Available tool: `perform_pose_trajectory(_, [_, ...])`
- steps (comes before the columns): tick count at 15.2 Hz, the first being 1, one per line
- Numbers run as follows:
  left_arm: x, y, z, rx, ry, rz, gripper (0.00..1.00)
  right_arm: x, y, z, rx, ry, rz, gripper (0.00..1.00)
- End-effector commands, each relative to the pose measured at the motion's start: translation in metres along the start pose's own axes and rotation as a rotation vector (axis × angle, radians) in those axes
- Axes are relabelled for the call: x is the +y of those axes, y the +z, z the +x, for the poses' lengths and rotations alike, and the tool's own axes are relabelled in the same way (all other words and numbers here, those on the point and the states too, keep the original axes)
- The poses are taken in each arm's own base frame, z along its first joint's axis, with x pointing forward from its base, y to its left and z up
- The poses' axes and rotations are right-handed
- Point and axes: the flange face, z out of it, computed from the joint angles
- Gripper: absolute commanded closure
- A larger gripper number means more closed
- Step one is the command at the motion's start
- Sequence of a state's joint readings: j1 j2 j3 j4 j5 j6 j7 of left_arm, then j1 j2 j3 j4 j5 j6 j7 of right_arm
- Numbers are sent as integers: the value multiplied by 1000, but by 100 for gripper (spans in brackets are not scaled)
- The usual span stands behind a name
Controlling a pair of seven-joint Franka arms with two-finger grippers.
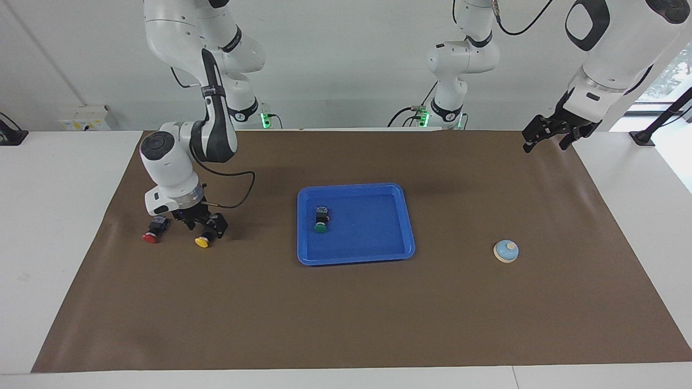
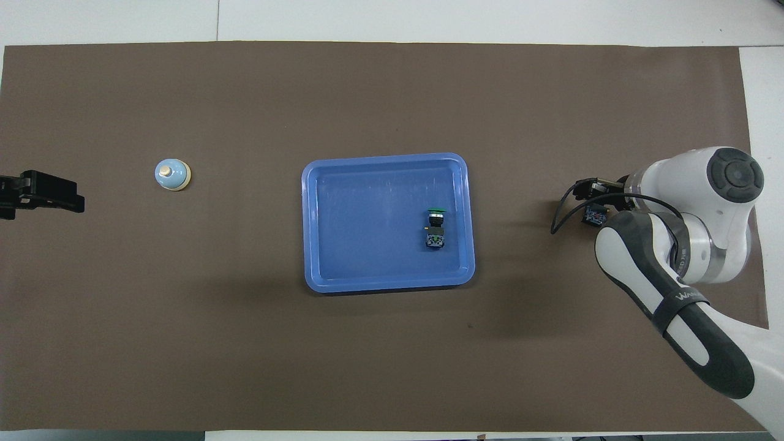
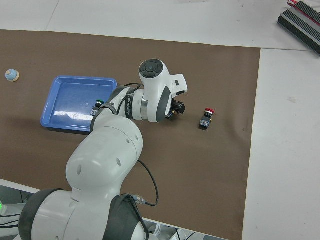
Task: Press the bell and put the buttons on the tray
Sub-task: 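Withdraw the right gripper from the tray toward the yellow-top button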
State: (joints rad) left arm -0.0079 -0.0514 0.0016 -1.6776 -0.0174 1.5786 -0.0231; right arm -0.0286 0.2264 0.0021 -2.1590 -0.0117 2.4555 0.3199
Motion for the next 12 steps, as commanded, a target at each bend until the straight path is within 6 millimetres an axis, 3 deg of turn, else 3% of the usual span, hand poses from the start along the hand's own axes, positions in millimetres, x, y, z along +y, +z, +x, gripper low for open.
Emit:
perform_pose_trajectory(1, [-1,-7,-3,5,-6,3,0,2,9,0,8,-12,1,0])
perform_pose_trajectory(2, [-1,-7,-3,5,-6,3,0,3,9,1,11,-9,2,4])
perform_pose_trajectory(3, [-1,-7,-3,5,-6,3,0,3,9,1,18,-6,4,18])
perform_pose_trajectory(4, [-1,-7,-3,5,-6,3,0,1,9,1,18,-9,5,37])
perform_pose_trajectory(6, [-1,-7,-3,5,-6,3,0,2,10,0,11,-2,4,88])
perform_pose_trajectory(7, [-1,-8,-3,6,-6,3,0,-2,10,-2,8,-8,3,100])
perform_pose_trajectory(12, [-1,-7,-3,5,-6,3,0,-5,7,-3,-7,-30,-2,100])
